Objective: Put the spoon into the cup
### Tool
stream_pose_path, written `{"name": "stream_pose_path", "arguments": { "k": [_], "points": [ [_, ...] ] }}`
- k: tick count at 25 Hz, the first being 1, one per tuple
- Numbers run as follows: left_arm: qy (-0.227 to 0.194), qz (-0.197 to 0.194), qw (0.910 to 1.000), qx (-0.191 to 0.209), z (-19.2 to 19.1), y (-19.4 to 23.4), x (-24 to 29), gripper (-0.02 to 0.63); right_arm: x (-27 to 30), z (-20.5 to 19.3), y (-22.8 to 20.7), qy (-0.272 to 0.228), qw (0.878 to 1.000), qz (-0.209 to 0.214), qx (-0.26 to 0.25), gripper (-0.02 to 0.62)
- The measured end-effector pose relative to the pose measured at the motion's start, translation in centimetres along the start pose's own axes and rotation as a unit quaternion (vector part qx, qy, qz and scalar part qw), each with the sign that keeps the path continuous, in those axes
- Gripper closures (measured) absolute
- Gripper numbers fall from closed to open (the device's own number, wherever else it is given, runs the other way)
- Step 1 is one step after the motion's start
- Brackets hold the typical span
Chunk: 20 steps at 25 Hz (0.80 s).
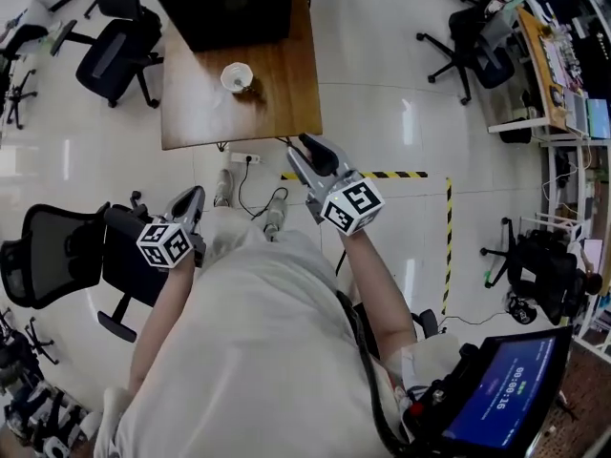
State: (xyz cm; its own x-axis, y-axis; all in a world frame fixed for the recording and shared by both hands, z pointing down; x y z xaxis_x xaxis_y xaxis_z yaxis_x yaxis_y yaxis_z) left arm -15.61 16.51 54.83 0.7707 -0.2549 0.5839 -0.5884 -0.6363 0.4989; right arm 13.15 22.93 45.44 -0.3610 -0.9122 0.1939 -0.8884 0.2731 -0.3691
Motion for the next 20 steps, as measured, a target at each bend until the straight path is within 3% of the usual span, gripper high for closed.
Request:
{"name": "stream_pose_path", "arguments": {
  "k": [5,12,20],
  "points": [
    [0.004,-0.017,0.9998,-0.006,-0.1,-0.3,0.6,0.601,0.1,0.3,-0.2,-0.022,0.998,0.011,0.056,0.466],
    [0.007,-0.043,0.999,0.01,2.7,0.0,2.0,0.601,0.7,0.0,-0.6,-0.005,0.998,-0.023,0.056,0.466],
    [0.013,-0.059,0.9981,0.011,3.8,2.1,-0.3,0.601,1.8,-1.6,0.4,-0.006,0.995,-0.046,0.084,0.477]
  ]
}}
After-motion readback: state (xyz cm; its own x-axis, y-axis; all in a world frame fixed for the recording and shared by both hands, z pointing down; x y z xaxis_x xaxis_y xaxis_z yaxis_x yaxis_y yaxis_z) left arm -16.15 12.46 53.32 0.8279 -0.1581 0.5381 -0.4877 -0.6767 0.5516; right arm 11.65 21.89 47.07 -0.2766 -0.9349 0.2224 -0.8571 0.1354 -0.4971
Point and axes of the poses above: the fingertips, and each gripper's own axes: x forward along the fingers, y to its left, z out of its top, the point moved 5 cm from there along -x, backward along the fingers, and after that the axes turned 9 degrees about y, right-handed, at the moved point
